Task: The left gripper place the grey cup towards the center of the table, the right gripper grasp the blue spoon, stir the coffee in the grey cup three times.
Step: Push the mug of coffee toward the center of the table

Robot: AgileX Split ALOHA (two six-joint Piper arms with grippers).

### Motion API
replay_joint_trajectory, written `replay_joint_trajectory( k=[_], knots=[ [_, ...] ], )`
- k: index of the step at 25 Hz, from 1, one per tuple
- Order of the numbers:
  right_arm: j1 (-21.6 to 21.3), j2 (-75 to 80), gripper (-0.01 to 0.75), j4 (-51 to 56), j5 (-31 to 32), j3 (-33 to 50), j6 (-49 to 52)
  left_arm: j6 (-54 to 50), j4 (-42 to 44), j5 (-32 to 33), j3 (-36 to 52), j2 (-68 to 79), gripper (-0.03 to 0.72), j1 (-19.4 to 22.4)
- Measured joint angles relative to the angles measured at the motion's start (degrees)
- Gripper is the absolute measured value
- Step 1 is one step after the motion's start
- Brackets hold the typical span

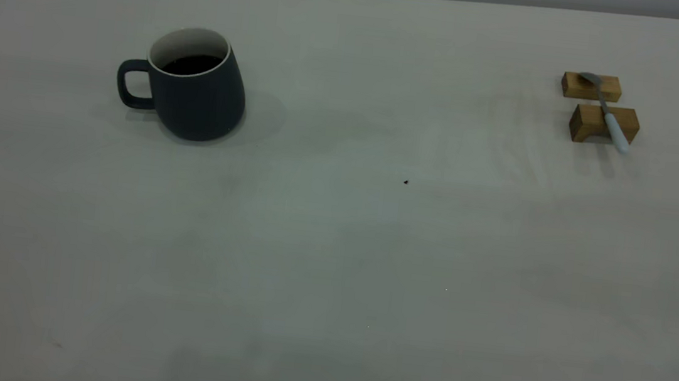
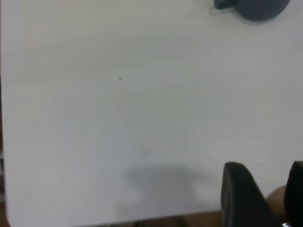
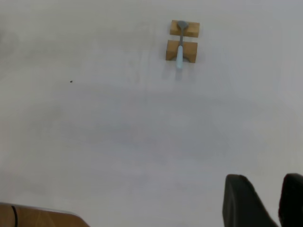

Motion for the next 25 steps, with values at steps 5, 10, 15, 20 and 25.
replay_joint_trajectory(
  k=[5, 10, 15, 20, 25],
  knots=[
    [0.0, 0.0, 0.237, 0.0, 0.0, 0.0, 0.0, 11.75, -0.95, -4.34, -9.37, 21.93, 0.315, 0.0],
    [0.0, 0.0, 0.237, 0.0, 0.0, 0.0, 0.0, 26.35, -4.34, -6.39, -19.97, 40.93, 0.39, 0.0],
    [0.0, 0.0, 0.237, 0.0, 0.0, 0.0, 0.0, 39.55, -5.45, -9.28, -27.56, 54.99, 0.474, -1.74],
    [0.0, 0.0, 0.237, 0.0, 0.0, 0.0, 0.0, 47.98, -5.45, -11.04, -33.36, 66.28, 0.506, -4.44],
    [0.0, 0.0, 0.237, 0.0, 0.0, 0.0, 0.0, 54.99, -5.46, -12.37, -37.66, 74.41, 0.506, -5.53]
  ],
)
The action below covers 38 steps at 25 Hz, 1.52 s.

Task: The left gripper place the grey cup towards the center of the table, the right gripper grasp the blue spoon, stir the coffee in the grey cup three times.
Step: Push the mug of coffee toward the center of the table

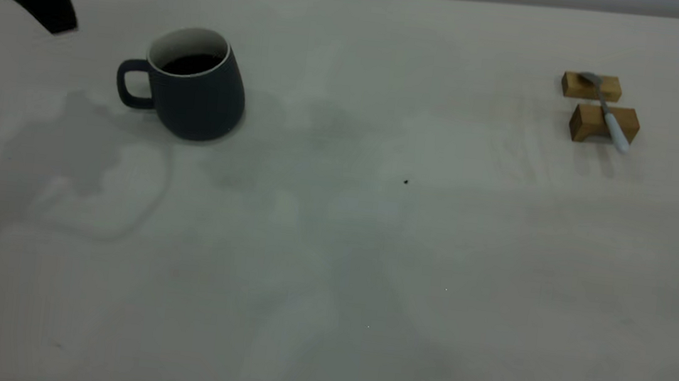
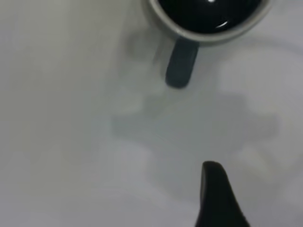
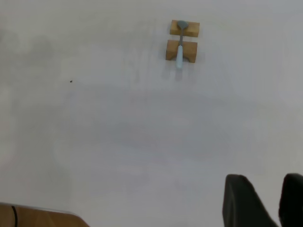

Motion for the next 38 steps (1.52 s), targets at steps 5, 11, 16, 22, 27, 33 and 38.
replay_joint_trajectory(
  k=[5, 11, 16, 22, 27, 33, 38],
  knots=[
    [0.0, 0.0, 0.237, 0.0, 0.0, 0.0, 0.0, 5.18, 0.0, -3.21, -2.26, 5.71, 0.509, -0.19],
    [0.0, 0.0, 0.237, 0.0, 0.0, 0.0, 0.0, 8.48, 0.0, -6.92, -4.36, 9.94, 0.558, -0.19],
    [0.0, 0.0, 0.237, 0.0, 0.0, 0.0, 0.0, 10.69, 0.0, -9.94, -4.94, 12.84, 0.584, -0.33],
    [0.0, 0.0, 0.237, 0.0, 0.0, 0.0, 0.0, 12.3, -0.17, -14.62, -4.99, 15.2, 0.585, -1.9],
    [0.0, 0.0, 0.237, 0.0, 0.0, 0.0, 0.0, 13.38, -0.06, -17.03, -4.99, 16.27, 0.542, -2.95],
    [0.0, 0.0, 0.237, 0.0, 0.0, 0.0, 0.0, 14.03, 0.05, -17.19, -4.99, 16.27, 0.308, -2.95],
    [0.0, 0.0, 0.237, 0.0, 0.0, 0.0, 0.0, 14.03, 0.0, -17.54, -5.05, 16.27, 0.21, -3.1]
  ],
)
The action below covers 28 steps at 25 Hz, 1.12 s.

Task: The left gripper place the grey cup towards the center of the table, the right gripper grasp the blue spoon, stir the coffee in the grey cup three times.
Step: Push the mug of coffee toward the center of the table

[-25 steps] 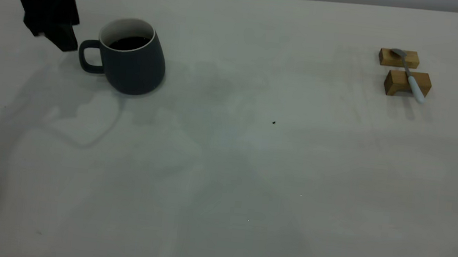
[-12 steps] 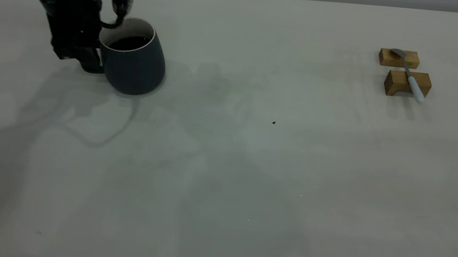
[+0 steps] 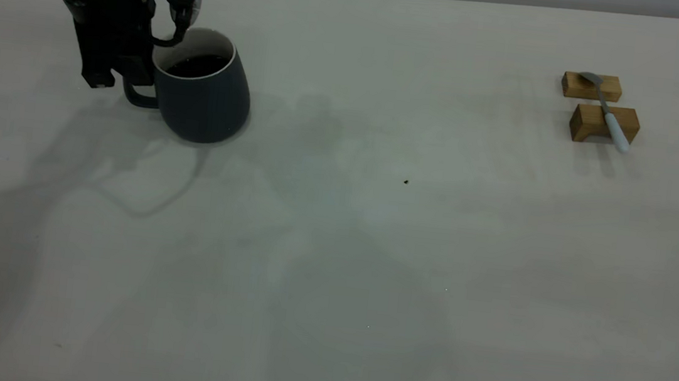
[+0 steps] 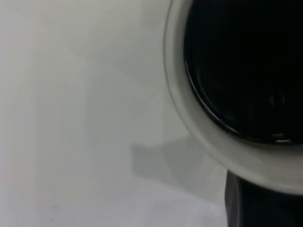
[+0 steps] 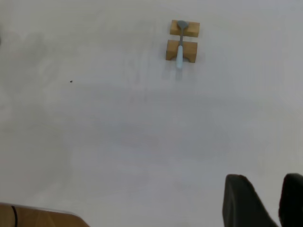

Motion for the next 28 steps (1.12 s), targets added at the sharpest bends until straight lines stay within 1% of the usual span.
replay_joint_trajectory(
  k=[2, 5, 14, 20, 24, 28],
  knots=[
    [0.0, 0.0, 0.237, 0.0, 0.0, 0.0, 0.0, 0.0, 0.05, 0.0, 0.0, 0.0, 0.21, -0.4],
    [0.0, 0.0, 0.237, 0.0, 0.0, 0.0, 0.0, -0.08, 0.05, 0.0, 0.0, 0.0, 0.21, -2.1],
    [0.0, 0.0, 0.237, 0.0, 0.0, 0.0, 0.0, -4.67, 0.05, 0.04, 0.0, 0.13, 0.21, -11.66],
    [0.0, 0.0, 0.237, 0.0, 0.0, 0.0, 0.0, -7.68, 0.05, -2.53, 0.0, 0.61, 0.21, -17.11],
    [0.0, 0.0, 0.237, 0.0, 0.0, 0.0, 0.0, -9.8, 0.05, -5.27, 0.0, 0.68, 0.21, -19.28],
    [0.0, 0.0, 0.237, 0.0, 0.0, 0.0, 0.0, -10.62, 0.0, -7.08, 0.0, 1.0, 0.21, -20.08]
  ],
)
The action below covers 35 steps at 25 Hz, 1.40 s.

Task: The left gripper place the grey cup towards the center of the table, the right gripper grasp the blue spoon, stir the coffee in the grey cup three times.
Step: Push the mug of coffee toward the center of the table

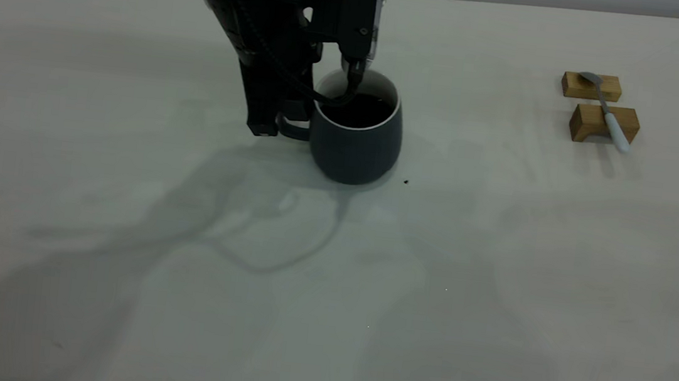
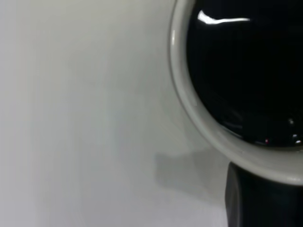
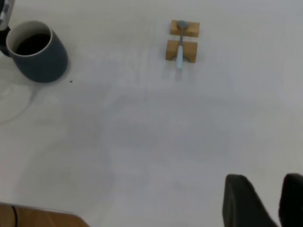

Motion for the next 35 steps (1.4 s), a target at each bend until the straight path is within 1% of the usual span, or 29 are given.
replay_joint_trajectory(
  k=[6, 16, 18, 19, 24, 27, 29, 31, 35],
  knots=[
    [0.0, 0.0, 0.238, 0.0, 0.0, 0.0, 0.0, -0.5, 0.0, -2.25, -0.06, 0.93, 0.209, -0.25],
    [0.0, 0.0, 0.238, 0.0, 0.0, 0.0, 0.0, -2.87, 0.0, -2.53, -0.51, 1.39, 0.212, -0.25],
    [0.0, 0.0, 0.238, 0.0, 0.0, 0.0, 0.0, -2.92, 0.0, -3.25, -0.51, 1.5, 0.244, -0.25],
    [0.0, 0.0, 0.238, 0.0, 0.0, 0.0, 0.0, -2.92, 0.0, -3.71, -0.56, 1.5, 0.272, -0.29],
    [0.0, 0.0, 0.238, 0.0, 0.0, 0.0, 0.0, -2.62, 0.0, -4.01, -0.56, 1.6, 0.463, -0.29],
    [0.0, 0.0, 0.238, 0.0, 0.0, 0.0, 0.0, -2.62, 0.0, -4.0, -0.56, 1.3, 0.531, -0.29],
    [0.0, 0.0, 0.238, 0.0, 0.0, 0.0, 0.0, -2.62, 0.0, -3.06, -0.56, 0.17, 0.553, -0.29],
    [0.0, 0.0, 0.238, 0.0, 0.0, 0.0, 0.0, -2.76, 0.0, -0.81, -0.56, -1.93, 0.56, -0.29],
    [0.0, 0.0, 0.238, 0.0, 0.0, 0.0, 0.0, -6.47, 0.0, 7.12, -0.56, -9.25, 0.562, -0.29]
  ],
)
